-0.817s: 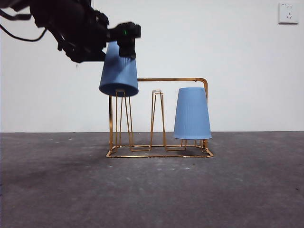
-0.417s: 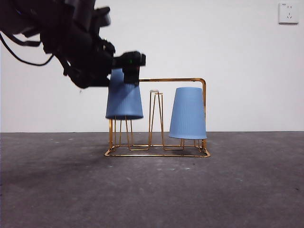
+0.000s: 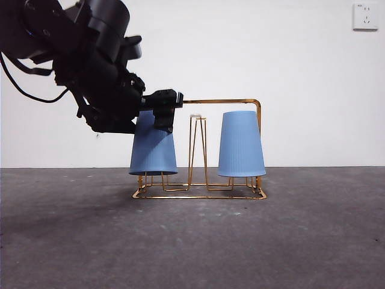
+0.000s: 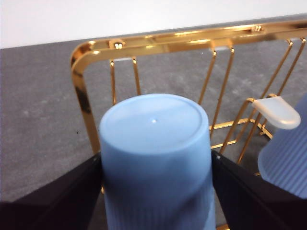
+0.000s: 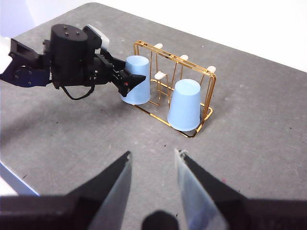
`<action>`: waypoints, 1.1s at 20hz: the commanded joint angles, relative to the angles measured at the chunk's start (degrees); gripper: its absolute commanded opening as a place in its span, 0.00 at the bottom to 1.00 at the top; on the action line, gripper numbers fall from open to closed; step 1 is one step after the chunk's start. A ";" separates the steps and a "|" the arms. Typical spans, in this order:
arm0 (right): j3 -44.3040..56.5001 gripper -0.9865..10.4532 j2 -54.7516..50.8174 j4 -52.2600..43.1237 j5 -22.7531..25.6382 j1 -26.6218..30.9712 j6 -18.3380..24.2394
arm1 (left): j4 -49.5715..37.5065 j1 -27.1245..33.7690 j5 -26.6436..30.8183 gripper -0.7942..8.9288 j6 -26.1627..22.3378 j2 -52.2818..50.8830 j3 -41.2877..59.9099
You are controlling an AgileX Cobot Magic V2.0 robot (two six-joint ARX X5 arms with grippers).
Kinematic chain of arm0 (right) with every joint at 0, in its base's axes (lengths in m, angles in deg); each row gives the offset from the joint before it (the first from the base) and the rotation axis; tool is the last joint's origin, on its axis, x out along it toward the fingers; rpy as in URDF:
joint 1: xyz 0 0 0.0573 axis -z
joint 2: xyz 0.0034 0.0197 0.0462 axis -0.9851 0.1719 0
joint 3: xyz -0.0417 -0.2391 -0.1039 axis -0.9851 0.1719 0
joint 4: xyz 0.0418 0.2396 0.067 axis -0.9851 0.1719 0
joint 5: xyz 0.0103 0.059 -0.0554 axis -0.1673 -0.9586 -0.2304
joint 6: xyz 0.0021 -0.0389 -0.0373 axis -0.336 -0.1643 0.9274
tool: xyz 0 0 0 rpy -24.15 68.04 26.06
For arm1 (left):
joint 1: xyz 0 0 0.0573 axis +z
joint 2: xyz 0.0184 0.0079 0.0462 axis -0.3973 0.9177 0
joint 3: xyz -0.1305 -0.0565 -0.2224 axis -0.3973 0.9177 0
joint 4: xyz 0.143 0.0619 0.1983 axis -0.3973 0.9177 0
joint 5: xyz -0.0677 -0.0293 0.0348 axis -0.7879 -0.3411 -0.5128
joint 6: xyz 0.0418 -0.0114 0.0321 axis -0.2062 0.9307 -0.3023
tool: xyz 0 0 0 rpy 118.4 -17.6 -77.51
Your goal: Pick up cup 1,put cup 1 in the cup rack,pick up cup 2,put cup 2 in the cup rack
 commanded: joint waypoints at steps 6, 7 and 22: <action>0.44 0.22 -0.15 -0.35 0.04 0.00 -0.22 | 5.68 0.02 -0.11 0.08 1.27 1.09 0.26; 0.44 0.22 -0.15 -0.35 0.02 0.00 -0.22 | 6.58 0.02 -0.35 0.08 2.01 1.09 0.28; 0.44 0.22 -0.15 -0.33 0.02 0.00 -0.26 | 11.89 0.63 -3.63 0.58 4.96 0.94 0.15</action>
